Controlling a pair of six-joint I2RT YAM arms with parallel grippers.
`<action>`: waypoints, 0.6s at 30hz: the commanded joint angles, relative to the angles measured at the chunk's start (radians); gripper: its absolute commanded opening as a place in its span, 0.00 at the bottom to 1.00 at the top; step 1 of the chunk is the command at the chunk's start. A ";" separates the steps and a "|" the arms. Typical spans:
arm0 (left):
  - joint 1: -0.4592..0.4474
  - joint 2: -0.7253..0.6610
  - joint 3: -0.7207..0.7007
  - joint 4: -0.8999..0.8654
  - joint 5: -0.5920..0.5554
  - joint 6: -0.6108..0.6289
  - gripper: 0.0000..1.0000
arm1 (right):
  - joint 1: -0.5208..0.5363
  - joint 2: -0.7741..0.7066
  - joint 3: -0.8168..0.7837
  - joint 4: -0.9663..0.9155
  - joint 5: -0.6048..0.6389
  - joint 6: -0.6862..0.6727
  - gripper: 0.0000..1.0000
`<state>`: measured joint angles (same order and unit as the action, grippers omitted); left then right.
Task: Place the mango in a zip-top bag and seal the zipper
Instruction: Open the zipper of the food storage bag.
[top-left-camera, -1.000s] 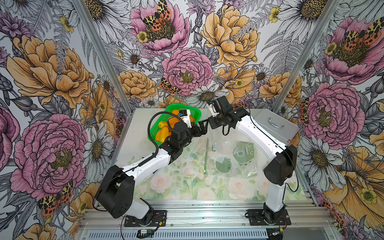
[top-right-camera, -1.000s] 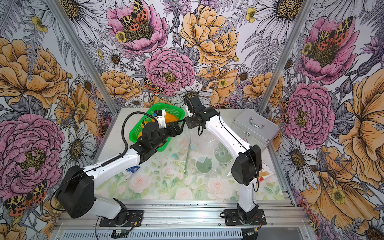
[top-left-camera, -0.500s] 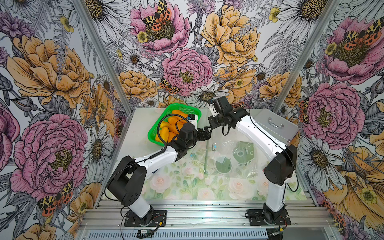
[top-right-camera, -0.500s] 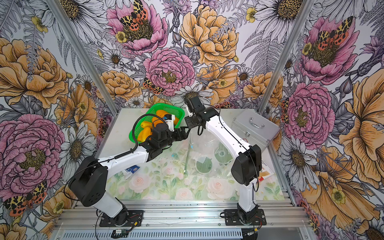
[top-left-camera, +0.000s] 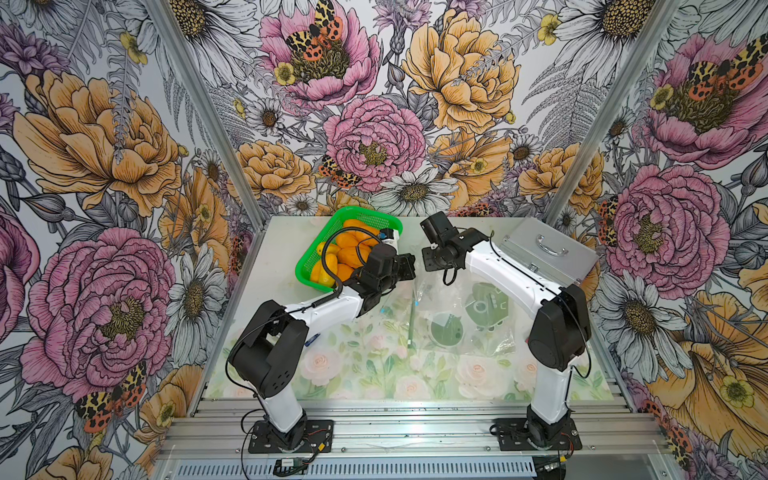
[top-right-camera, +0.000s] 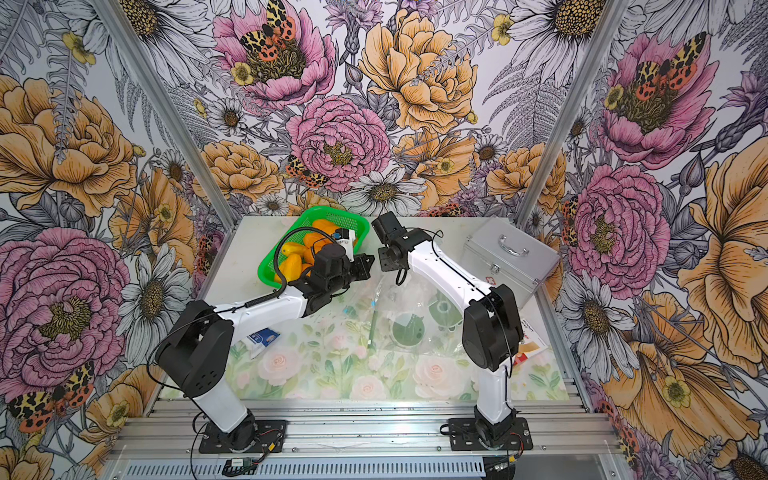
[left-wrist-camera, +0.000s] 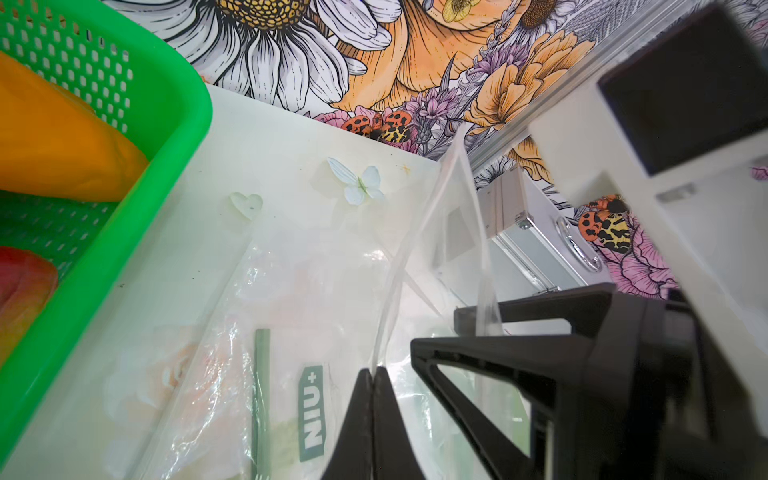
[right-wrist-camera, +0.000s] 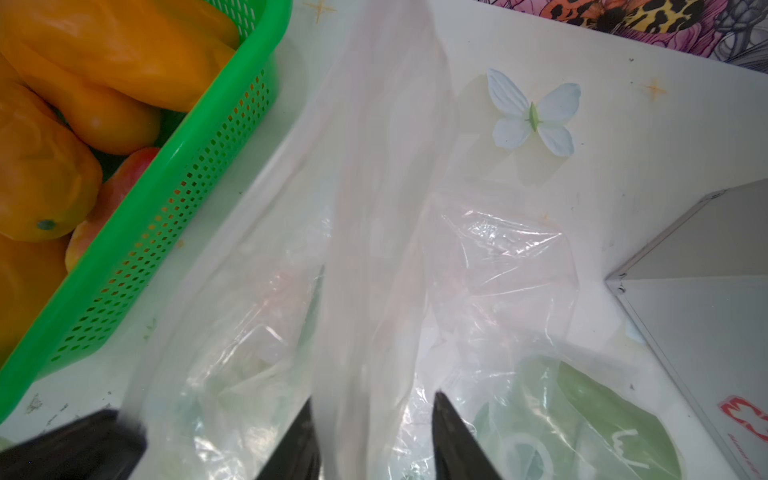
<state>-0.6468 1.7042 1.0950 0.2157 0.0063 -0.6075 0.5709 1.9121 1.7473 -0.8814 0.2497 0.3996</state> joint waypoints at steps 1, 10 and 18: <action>-0.017 -0.015 0.016 0.030 -0.037 -0.030 0.00 | 0.019 -0.027 -0.004 0.041 0.039 0.111 0.59; -0.030 -0.031 -0.014 0.075 -0.073 -0.073 0.00 | 0.036 -0.008 -0.018 0.062 0.074 0.205 0.75; -0.025 -0.042 -0.044 0.089 -0.139 -0.109 0.00 | 0.056 -0.005 -0.092 0.075 0.143 0.255 0.73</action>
<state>-0.6704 1.7004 1.0710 0.2737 -0.0776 -0.6930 0.6151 1.9121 1.6722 -0.8207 0.3420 0.6186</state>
